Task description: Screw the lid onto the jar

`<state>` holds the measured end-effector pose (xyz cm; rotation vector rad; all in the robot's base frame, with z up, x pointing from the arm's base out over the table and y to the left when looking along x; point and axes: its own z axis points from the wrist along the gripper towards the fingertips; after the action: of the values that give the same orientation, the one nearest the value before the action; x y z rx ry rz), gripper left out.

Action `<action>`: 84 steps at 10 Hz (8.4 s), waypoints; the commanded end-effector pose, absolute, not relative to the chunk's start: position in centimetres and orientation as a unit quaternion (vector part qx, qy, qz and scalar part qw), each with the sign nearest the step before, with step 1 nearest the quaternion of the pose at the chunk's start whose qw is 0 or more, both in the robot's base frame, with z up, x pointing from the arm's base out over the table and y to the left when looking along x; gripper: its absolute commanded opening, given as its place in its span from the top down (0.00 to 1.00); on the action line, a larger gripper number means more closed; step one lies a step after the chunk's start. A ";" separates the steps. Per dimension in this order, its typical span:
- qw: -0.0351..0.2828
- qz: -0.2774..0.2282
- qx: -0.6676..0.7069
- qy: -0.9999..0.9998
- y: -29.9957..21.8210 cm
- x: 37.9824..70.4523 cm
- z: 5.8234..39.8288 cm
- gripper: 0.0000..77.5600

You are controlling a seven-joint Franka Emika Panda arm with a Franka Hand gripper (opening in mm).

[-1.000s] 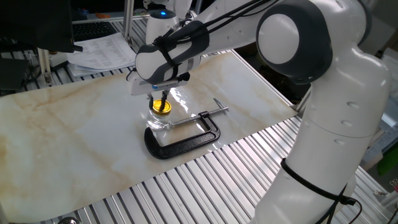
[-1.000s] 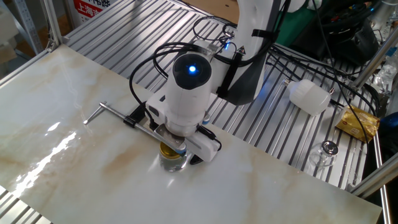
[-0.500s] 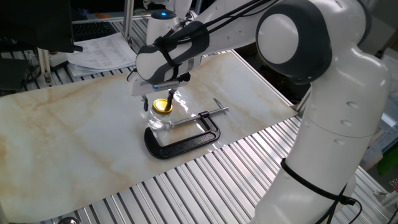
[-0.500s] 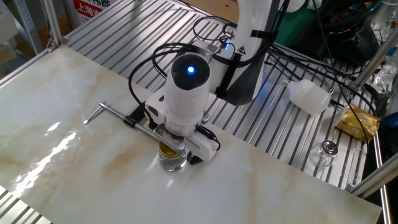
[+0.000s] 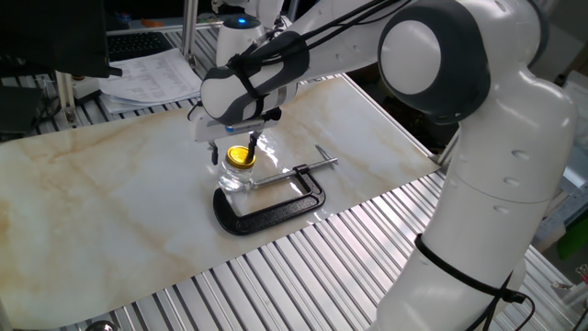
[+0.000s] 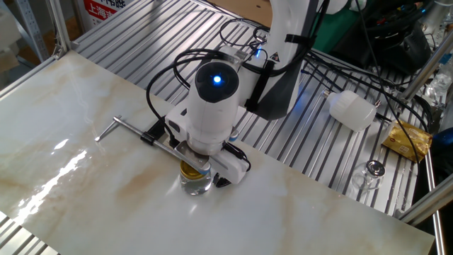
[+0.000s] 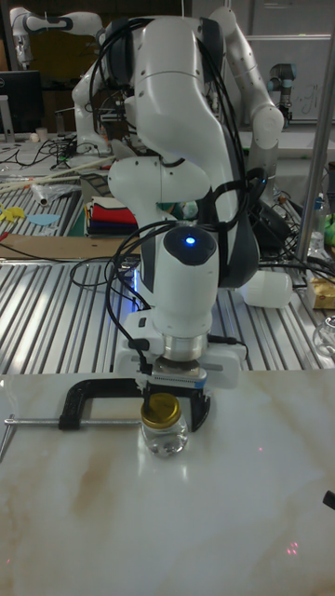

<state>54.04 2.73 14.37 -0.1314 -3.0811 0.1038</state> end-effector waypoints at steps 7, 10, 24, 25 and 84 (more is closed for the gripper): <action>0.032 0.032 -0.062 -0.997 4.1 54.3 15.0 0.00; 0.033 0.033 -0.055 -0.997 4.2 55.3 16.5 0.00; 0.013 0.016 0.021 -1.000 2.1 53.5 14.8 0.00; 0.013 0.015 0.030 -0.999 2.1 53.5 14.7 0.00; -0.004 -0.030 -0.711 -0.702 1.8 53.9 14.4 0.99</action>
<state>53.99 1.61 14.09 -1.5156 -2.7253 -0.0234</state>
